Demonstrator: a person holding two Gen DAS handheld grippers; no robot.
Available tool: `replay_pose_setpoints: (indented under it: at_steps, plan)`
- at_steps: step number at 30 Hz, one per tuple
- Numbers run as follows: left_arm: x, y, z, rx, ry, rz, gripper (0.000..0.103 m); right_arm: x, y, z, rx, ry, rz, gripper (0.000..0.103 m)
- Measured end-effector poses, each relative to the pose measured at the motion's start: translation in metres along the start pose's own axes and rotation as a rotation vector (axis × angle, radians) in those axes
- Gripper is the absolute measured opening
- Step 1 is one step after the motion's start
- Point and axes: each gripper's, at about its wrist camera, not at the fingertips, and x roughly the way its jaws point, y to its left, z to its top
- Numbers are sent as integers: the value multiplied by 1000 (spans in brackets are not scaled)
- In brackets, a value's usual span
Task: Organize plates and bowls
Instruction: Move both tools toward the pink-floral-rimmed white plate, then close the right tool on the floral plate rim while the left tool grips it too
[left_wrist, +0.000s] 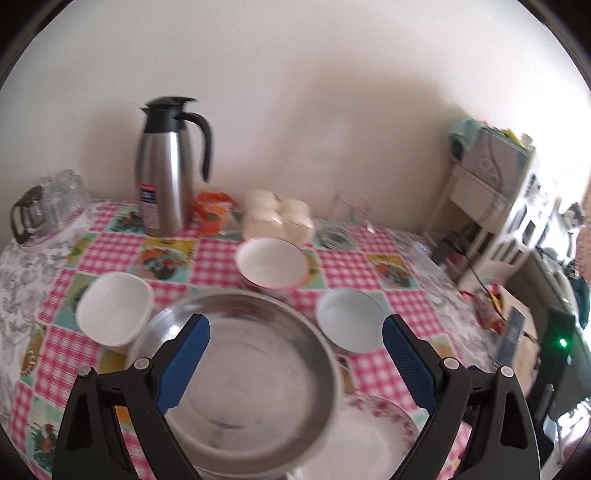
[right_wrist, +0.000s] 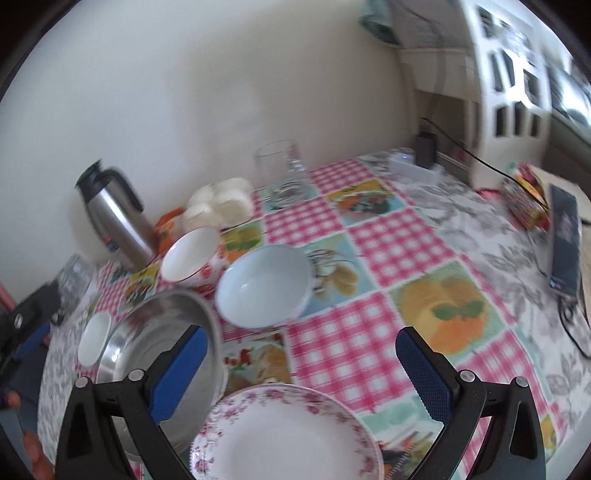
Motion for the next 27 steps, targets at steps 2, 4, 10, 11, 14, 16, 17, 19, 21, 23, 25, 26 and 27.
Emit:
replay_pose_setpoints:
  at_steps: [2, 4, 10, 11, 14, 16, 17, 19, 21, 23, 25, 26, 27]
  plan:
    - [3, -7, -5, 3, 38, -24, 95, -1, -13, 1, 41, 12, -15, 103]
    - [5, -14, -11, 2, 80, -42, 95, -1, -25, 0, 78, 40, -28, 103]
    - [11, -33, -36, 2, 181, -68, 96, 17, -52, -12, 132, 209, -106, 103]
    - [12, -34, -39, 7, 192, -66, 97, 20, -55, -16, 138, 240, -111, 103]
    - [16, -40, -51, 18, 221, -58, 103, 29, -60, -25, 143, 317, -120, 103]
    - [18, -41, -58, 20, 245, -51, 103, 31, -62, -32, 140, 344, -125, 103]
    - [20, -42, -61, 19, 260, -51, 103, 33, -62, -34, 136, 358, -128, 103]
    - [24, -41, -67, 14, 303, -60, 103, 38, -61, -38, 127, 383, -135, 103]
    - [28, -41, -74, 13, 341, -44, 103, 43, -61, -43, 120, 414, -142, 102]
    - [31, -40, -78, 13, 365, -20, 103, 46, -62, -46, 119, 435, -153, 98]
    - [33, -39, -83, 5, 388, -9, 103, 49, -62, -49, 114, 449, -163, 94]
    - [34, -38, -85, 1, 400, -4, 103, 50, -63, -50, 113, 455, -163, 92]
    - [36, -37, -87, -5, 411, 0, 103, 51, -63, -52, 111, 460, -162, 90]
